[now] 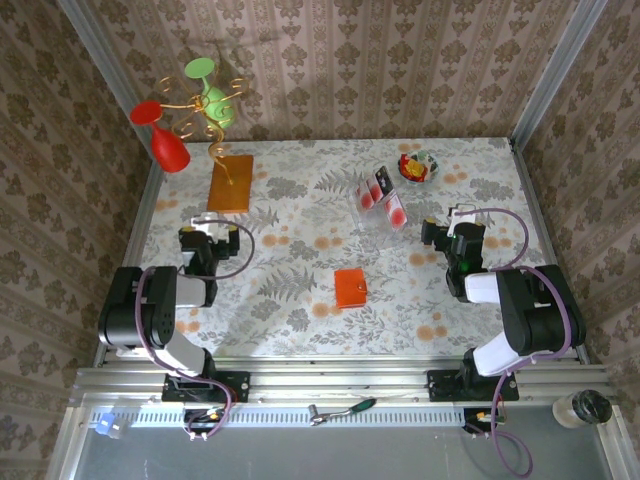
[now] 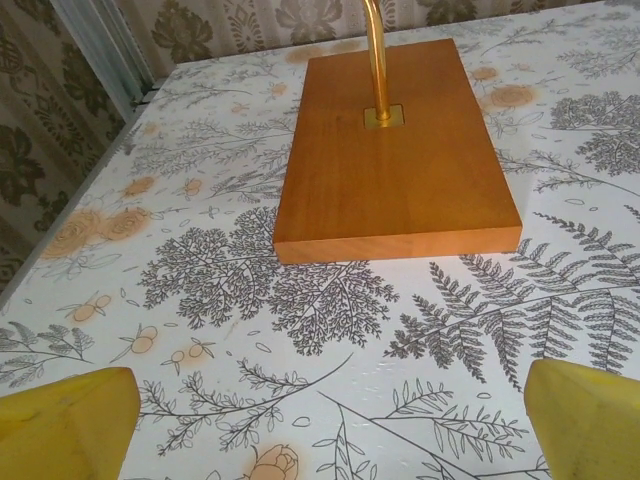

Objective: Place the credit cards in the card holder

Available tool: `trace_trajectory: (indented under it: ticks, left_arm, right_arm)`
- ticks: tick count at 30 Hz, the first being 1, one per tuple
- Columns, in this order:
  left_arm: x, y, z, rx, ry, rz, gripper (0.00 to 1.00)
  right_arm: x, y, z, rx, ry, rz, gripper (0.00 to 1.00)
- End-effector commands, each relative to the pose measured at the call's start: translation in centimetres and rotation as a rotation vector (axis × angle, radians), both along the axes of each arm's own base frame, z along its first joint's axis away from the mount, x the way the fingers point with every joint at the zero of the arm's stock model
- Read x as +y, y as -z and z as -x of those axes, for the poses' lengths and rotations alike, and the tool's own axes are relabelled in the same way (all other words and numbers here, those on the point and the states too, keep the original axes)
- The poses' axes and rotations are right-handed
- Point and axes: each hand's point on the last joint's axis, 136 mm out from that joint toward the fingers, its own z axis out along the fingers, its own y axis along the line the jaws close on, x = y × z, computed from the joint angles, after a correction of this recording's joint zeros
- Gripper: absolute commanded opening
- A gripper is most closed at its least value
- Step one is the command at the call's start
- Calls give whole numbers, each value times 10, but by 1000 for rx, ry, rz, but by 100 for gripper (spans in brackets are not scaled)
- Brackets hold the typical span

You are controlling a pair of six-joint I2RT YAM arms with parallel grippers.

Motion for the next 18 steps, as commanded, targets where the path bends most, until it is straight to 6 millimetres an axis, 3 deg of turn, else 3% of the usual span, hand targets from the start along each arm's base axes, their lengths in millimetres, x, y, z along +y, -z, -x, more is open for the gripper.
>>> trace_trajectory:
  ticks: [1, 18]
  left_arm:
    - [2, -8, -6, -8, 12, 25, 100]
    - [2, -9, -5, -20, 1, 10, 100]
  right_arm:
    - [1, -7, -2, -30, -5, 14, 100]
    - [2, -5, -5, -13, -9, 10, 100]
